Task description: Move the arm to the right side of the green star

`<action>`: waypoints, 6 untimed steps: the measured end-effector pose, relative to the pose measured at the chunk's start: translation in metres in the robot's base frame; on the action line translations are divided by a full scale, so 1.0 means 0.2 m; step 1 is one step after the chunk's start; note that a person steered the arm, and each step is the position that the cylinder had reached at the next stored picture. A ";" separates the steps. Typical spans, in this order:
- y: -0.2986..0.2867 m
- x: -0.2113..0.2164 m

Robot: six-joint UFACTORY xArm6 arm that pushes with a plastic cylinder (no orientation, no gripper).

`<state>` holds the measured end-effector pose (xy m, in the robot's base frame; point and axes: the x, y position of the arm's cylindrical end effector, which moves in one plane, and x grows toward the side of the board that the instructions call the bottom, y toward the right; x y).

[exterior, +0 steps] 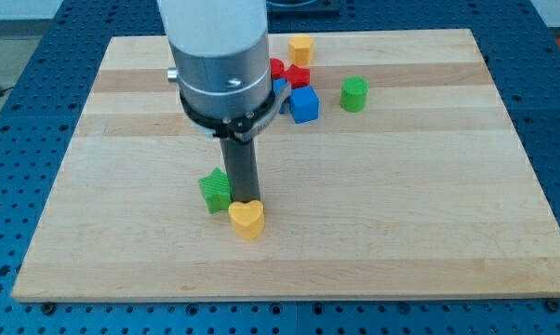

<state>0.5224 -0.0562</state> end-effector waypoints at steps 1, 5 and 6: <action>0.01 0.11; -0.03 -0.34; -0.31 -0.39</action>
